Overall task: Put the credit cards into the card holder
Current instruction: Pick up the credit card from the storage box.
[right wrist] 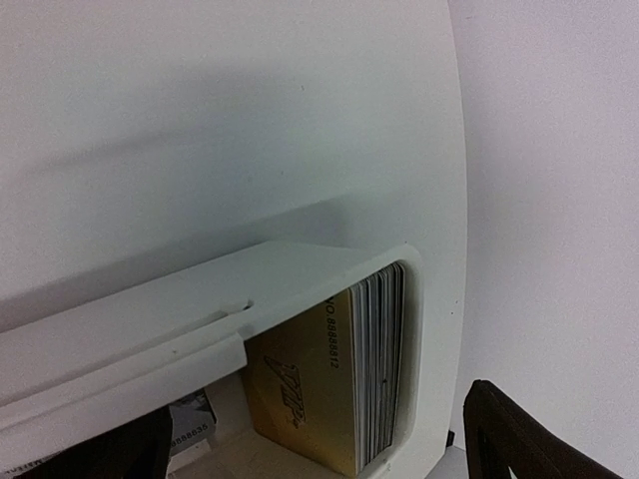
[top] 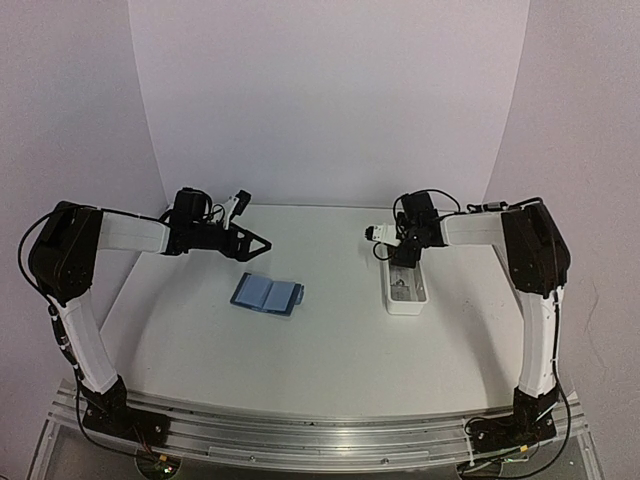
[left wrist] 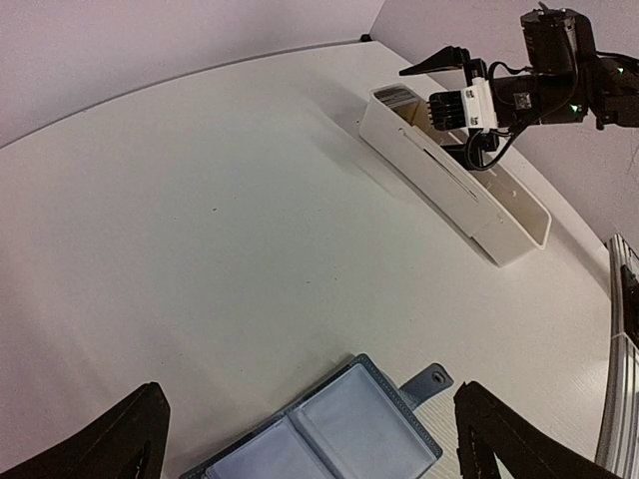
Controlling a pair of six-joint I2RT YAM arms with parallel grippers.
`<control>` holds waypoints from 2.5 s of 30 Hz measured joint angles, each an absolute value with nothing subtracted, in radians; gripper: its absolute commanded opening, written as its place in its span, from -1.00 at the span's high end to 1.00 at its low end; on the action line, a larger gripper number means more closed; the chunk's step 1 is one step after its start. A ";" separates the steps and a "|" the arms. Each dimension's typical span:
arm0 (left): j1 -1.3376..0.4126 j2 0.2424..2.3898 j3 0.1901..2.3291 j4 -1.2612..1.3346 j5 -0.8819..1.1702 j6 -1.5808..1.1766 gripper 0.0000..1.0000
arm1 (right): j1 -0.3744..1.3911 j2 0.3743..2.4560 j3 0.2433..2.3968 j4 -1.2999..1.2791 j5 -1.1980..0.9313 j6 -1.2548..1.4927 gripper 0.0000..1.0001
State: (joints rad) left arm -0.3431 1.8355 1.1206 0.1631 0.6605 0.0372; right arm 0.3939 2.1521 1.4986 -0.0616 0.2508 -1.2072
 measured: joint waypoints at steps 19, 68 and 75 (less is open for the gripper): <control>-0.343 1.836 1.121 0.157 0.660 0.056 -0.99 | 0.358 2.316 1.724 -0.154 0.213 -1.287 -0.67; -0.343 1.836 1.117 0.158 0.661 0.055 -0.99 | 0.324 2.302 1.808 -0.361 0.106 -1.218 -0.01; -0.343 1.836 1.117 0.158 0.661 0.055 -0.99 | 0.324 2.302 1.809 -0.363 0.106 -1.214 0.02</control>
